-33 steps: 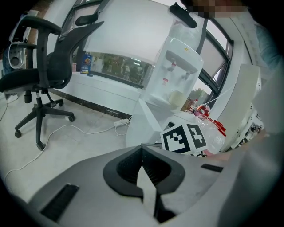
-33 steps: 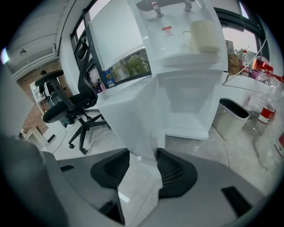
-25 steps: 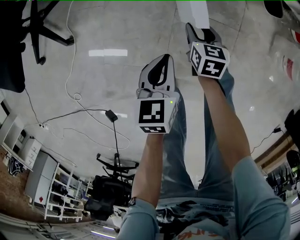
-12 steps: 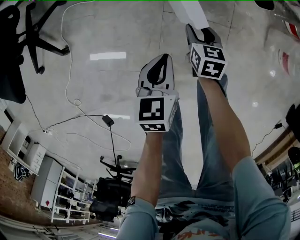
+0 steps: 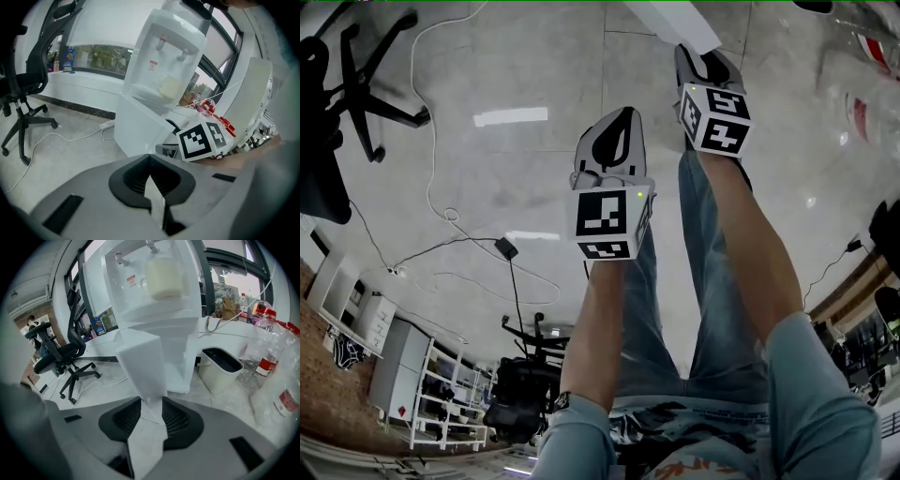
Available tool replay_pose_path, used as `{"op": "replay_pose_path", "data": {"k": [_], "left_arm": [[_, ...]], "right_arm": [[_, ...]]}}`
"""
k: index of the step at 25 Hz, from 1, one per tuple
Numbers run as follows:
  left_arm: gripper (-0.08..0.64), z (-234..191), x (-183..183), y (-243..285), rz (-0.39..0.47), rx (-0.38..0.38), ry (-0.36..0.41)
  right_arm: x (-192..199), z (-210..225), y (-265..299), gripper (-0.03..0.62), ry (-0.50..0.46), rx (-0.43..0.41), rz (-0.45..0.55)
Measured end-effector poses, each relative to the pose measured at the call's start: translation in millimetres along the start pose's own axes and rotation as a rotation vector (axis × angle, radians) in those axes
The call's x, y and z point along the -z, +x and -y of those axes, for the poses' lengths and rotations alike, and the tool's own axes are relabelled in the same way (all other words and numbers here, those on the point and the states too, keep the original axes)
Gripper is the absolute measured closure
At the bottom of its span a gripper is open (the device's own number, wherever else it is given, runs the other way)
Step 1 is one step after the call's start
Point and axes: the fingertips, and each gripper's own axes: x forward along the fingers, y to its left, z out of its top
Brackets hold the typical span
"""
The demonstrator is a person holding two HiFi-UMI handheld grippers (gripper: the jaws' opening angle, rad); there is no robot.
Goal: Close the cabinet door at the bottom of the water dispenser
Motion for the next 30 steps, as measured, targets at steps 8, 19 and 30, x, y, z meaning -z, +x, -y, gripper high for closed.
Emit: {"op": "replay_pose_path", "data": {"k": [8, 19, 30], "left_arm": [[0.549, 13, -5, 20, -0.010, -0.001, -0.010], [0.549, 28, -16, 48, -0.004, -0.012, -0.026], [0.549, 39, -28, 68, 0.018, -0.031, -0.063]], "right_arm": [[-14, 29, 6, 0.434, -0.037, 0.000, -0.004], [-37, 69, 22, 0.434, -0.113, -0.002, 0.006], [-62, 101, 36, 0.434, -0.201, -0.016, -0.002]]}}
